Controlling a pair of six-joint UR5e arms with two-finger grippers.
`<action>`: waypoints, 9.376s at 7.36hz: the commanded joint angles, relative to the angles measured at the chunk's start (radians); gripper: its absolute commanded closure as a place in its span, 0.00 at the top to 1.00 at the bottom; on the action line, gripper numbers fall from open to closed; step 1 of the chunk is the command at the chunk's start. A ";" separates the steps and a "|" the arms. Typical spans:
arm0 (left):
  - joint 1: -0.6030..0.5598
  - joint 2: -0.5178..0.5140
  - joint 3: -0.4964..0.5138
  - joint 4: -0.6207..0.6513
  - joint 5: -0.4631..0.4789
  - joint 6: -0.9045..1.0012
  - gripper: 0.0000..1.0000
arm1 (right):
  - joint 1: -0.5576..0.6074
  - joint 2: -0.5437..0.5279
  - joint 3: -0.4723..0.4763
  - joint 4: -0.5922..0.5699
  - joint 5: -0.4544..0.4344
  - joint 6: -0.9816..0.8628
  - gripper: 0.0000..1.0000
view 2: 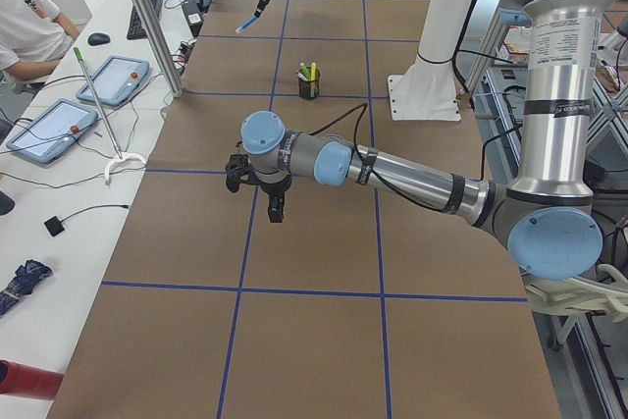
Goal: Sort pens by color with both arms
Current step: 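Grasp the blue pen with the right gripper and lift it out, then lay the blue pen down farther from the robot while the left arm moves in, then lower the left gripper into the cup onto the red-capped marker, then grasp and lift the red-capped marker out with the left gripper, then place the red marker beside the blue pen, withdraw left gripper while right arm approaches, then move the right gripper over the pen cup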
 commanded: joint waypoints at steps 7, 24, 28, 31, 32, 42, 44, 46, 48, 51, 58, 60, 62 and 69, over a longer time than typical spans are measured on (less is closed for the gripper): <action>0.000 -0.002 -0.013 0.002 -0.001 0.000 1.00 | -0.130 -0.045 -0.190 0.219 -0.179 -0.103 0.00; 0.655 -1.002 0.593 -0.014 0.083 -1.135 0.77 | 0.209 -0.419 0.156 0.225 0.356 -0.112 1.00; 0.695 -0.993 0.618 -0.096 0.092 -1.157 0.63 | 0.207 -0.425 0.150 0.228 0.341 -0.121 1.00; 0.695 -0.992 0.637 -0.124 0.092 -1.157 0.30 | 0.207 -0.439 0.152 0.231 0.341 -0.149 1.00; 0.695 -0.994 0.637 -0.127 0.092 -1.157 0.00 | 0.207 -0.437 0.152 0.231 0.341 -0.150 1.00; 0.573 -0.945 0.209 -0.110 0.685 -1.291 0.00 | 0.204 -0.434 0.143 0.231 0.281 -0.161 1.00; 0.789 -0.925 0.297 -0.194 1.149 -1.300 0.00 | 0.206 -0.443 0.143 0.231 0.249 -0.158 1.00; 0.859 -0.954 0.543 -0.414 1.395 -1.431 0.00 | 0.206 -0.485 0.152 0.283 0.231 -0.149 1.00; 0.873 -1.093 0.872 -0.646 1.468 -1.438 0.00 | 0.206 -0.486 0.149 0.287 0.228 -0.147 1.00; 0.877 -1.190 1.064 -0.701 1.465 -1.433 0.00 | 0.204 -0.486 0.143 0.287 0.217 -0.147 1.00; 0.751 -1.051 0.600 -0.458 0.993 -1.122 1.00 | 0.070 -0.456 0.201 0.279 0.246 0.060 1.00; 0.605 -0.855 0.366 -0.408 0.683 -1.108 1.00 | 0.005 -0.312 0.218 0.169 0.353 0.271 1.00; 0.450 -0.764 0.315 -0.379 0.408 -1.085 0.99 | 0.000 -0.191 0.233 -0.004 0.532 0.301 1.00; 0.296 -0.609 0.266 -0.380 0.234 -0.944 0.99 | -0.119 0.189 0.047 -0.278 0.532 0.361 0.98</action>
